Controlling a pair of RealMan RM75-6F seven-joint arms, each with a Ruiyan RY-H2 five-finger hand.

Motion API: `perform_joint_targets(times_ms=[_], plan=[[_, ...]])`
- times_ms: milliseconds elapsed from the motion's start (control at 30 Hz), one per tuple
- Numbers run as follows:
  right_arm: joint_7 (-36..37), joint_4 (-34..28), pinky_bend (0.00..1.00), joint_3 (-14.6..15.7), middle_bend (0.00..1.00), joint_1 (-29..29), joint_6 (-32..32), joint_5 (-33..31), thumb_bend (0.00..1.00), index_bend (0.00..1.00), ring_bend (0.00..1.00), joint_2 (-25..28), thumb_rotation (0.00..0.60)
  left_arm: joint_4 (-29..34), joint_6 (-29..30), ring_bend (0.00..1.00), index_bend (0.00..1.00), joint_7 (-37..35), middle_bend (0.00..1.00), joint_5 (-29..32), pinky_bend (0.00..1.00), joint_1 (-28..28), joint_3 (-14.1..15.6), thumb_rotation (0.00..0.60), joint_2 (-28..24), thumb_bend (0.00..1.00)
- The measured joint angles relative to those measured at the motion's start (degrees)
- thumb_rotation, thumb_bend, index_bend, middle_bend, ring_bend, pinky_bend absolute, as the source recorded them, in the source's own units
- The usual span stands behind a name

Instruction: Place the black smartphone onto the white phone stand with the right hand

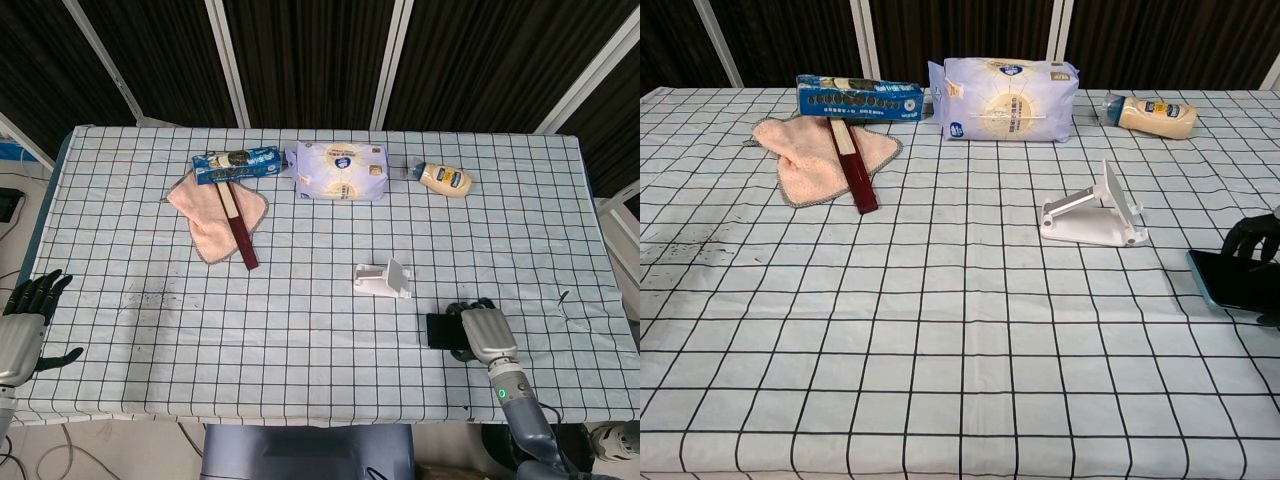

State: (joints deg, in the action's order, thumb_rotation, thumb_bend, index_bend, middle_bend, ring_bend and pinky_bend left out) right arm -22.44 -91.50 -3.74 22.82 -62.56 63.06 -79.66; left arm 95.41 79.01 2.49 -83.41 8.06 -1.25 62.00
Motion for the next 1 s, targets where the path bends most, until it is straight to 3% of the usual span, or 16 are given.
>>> perform_joint_targets(times_ms=[333,667,1000], plan=[[7.93,-4.09,0.20,-4.57,0.61,-0.55,-1.81,-1.18,0.72,0.70,0.56,0.35,0.600,-0.05,0.02,0.00,0.00,0.00,0.00,-0.05,0.00,0.01,0.00,0.600,0.03,0.00],[19.99,-9.72,0.20,-16.15,0.61,-0.10,-2.60,-14.84,0.72,0.70,0.56,-1.99,0.600,-0.12,0.20,0.00,0.00,0.01,0.00,-0.23,0.00,-0.02,0.01,0.600,0.12,0.00],[28.07,-8.97,0.20,-20.77,0.61,1.02,-3.00,-19.82,0.72,0.70,0.56,-8.00,0.600,-0.10,0.13,0.00,0.00,-0.95,0.00,-0.66,0.00,0.04,0.14,0.600,-0.09,0.00]])
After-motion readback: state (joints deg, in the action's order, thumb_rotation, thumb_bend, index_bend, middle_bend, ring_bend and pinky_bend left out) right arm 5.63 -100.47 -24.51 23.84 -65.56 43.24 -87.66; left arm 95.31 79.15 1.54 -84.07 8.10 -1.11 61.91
